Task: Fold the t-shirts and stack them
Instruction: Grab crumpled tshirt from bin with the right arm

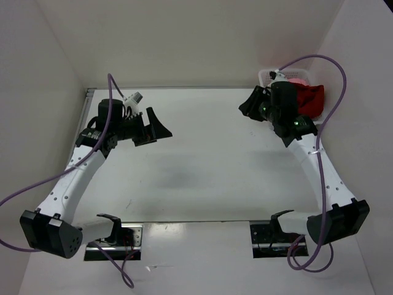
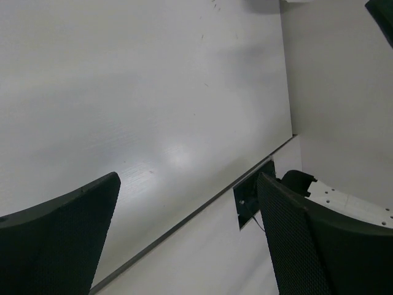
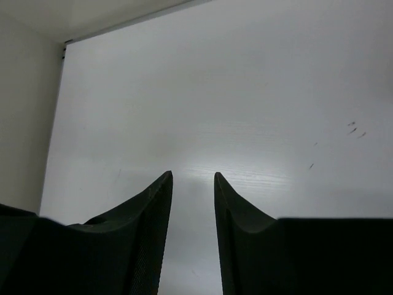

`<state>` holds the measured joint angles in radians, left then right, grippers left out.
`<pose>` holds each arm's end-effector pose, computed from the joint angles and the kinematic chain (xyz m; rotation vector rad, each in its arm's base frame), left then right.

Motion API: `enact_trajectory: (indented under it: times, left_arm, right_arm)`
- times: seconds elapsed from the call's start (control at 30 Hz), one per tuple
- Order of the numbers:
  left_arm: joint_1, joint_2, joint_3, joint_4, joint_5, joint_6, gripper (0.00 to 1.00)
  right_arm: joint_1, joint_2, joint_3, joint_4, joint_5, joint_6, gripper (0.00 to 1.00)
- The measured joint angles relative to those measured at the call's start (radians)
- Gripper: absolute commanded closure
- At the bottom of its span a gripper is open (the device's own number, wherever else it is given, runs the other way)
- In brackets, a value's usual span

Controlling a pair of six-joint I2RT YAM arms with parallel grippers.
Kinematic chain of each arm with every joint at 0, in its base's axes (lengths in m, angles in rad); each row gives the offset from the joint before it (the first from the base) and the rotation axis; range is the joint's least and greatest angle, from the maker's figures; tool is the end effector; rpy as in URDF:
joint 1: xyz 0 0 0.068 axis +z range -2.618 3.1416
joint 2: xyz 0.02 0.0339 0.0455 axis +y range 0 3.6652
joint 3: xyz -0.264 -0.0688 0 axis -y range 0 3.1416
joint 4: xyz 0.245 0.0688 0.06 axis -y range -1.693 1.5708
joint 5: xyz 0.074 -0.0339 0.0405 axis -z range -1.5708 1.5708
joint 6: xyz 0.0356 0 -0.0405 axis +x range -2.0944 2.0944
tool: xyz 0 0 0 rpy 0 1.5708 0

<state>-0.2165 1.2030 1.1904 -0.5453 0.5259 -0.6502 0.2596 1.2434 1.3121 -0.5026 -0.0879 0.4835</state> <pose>0.2498 -0.0732 0.3613 -0.1532 2.2282 -1.0542 0.2647 0.0735 0.3941 0.1715 2.0407 0.5586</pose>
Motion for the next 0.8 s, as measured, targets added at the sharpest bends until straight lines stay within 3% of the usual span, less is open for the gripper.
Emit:
enact_trajectory:
  times: [0.1, 0.17, 0.2, 0.3, 0.33, 0.37, 0.47, 0.5, 0.53, 0.57, 0.6, 0.7, 0.77, 0.8]
  left_arm:
    - [0.000, -0.022, -0.010, 0.000, 0.010, 0.010, 0.01]
    - [0.000, -0.025, -0.012, 0.002, 0.023, 0.019, 0.01]
    - [0.000, -0.025, -0.013, 0.005, 0.030, 0.020, 0.02]
    - [-0.002, -0.025, -0.022, 0.025, 0.060, 0.019, 0.29]
    - [-0.003, -0.025, -0.024, 0.034, 0.068, 0.019, 0.40]
    - [-0.005, -0.025, -0.024, 0.040, 0.077, 0.019, 0.61]
    - [-0.021, -0.025, -0.026, 0.058, 0.089, 0.028, 0.81]
    - [-0.029, -0.025, -0.026, 0.060, 0.089, 0.026, 0.83]
    - [-0.039, -0.025, -0.026, 0.062, 0.089, 0.031, 0.83]
    - [-0.044, -0.025, -0.026, 0.062, 0.088, 0.037, 0.83]
    - [-0.052, -0.025, -0.026, 0.063, 0.085, 0.043, 0.83]
    - [-0.069, -0.028, -0.026, 0.064, 0.074, 0.048, 0.75]
    - [-0.074, -0.039, -0.029, 0.068, 0.067, 0.050, 0.56]
    - [-0.074, -0.050, -0.038, 0.078, 0.065, 0.052, 0.51]
  right_arm:
    - [0.001, 0.045, 0.079, -0.023, 0.031, -0.014, 0.57]
    - [0.001, 0.056, 0.085, -0.027, 0.054, -0.016, 0.34]
    - [0.001, 0.056, 0.085, -0.031, 0.065, -0.021, 0.32]
    - [-0.010, 0.059, 0.087, -0.034, 0.096, -0.041, 0.30]
    - [-0.021, 0.066, 0.093, -0.035, 0.103, -0.047, 0.39]
    - [-0.038, 0.076, 0.100, -0.033, 0.106, -0.058, 0.55]
    - [-0.125, 0.132, 0.122, -0.031, 0.124, -0.064, 1.00]
    - [-0.159, 0.161, 0.134, -0.028, 0.137, -0.068, 1.00]
    - [-0.200, 0.195, 0.143, -0.023, 0.159, -0.064, 0.97]
    - [-0.232, 0.224, 0.146, -0.020, 0.175, -0.061, 0.74]
    - [-0.261, 0.249, 0.150, -0.020, 0.190, -0.057, 0.65]
    - [-0.346, 0.346, 0.177, -0.023, 0.238, -0.053, 0.50]
    - [-0.382, 0.408, 0.211, -0.031, 0.277, -0.051, 0.45]
    - [-0.395, 0.440, 0.229, -0.034, 0.297, -0.050, 0.43]
